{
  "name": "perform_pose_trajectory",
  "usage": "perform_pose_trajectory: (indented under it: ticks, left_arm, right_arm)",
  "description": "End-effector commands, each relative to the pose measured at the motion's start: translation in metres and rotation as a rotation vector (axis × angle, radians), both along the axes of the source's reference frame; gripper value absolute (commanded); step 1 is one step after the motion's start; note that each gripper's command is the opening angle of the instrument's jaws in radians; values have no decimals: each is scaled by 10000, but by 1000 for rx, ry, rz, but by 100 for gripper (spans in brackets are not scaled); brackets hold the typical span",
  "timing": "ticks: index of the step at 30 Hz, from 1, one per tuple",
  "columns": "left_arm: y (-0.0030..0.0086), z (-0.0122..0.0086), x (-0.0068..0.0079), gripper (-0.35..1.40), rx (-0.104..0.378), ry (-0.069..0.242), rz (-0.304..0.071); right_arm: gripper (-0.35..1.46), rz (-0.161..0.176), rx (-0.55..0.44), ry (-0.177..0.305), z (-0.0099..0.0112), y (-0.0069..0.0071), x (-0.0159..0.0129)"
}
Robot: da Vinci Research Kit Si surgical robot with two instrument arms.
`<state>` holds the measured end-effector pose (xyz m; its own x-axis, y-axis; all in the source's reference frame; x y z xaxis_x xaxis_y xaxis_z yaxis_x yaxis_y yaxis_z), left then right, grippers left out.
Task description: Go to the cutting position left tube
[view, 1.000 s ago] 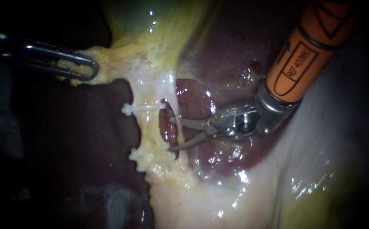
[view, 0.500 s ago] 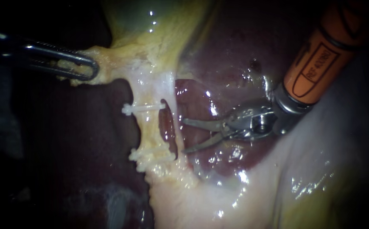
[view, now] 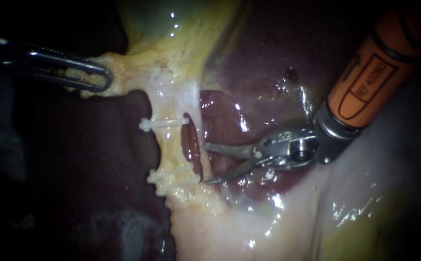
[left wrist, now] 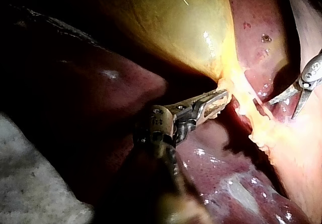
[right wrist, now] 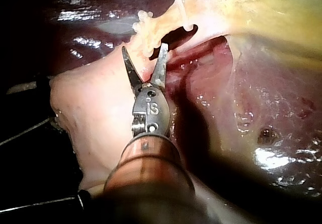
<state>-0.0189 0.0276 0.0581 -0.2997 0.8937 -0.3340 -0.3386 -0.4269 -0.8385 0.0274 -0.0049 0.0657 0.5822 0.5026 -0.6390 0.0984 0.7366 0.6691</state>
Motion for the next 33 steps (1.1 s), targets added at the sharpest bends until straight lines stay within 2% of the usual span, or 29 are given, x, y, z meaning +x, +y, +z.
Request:
perform_pose_trajectory:
  ticks: [1, 6, 12, 18, 33]
  left_arm:
    - [0, 0, 0, -35, 0, 1, -1]
    - [0, 0, 0, -35, 0, 1, -1]
    - [0, 0, 0, -35, 0, 1, -1]
    - [0, 0, 0, -35, 0, 1, -1]
    - [-1, 0, 0, -35, 0, 1, -2]
  right_arm:
    - [133, -4, 3, -2, 3, -1, 2]
    - [131, -15, 19, -2, 16, -6, 9]
    - [133, -13, 26, -9, 28, -9, 18]
    - [131, -20, 37, -10, 39, -5, 19]
    - [131, -12, 45, -20, 66, 6, 18]
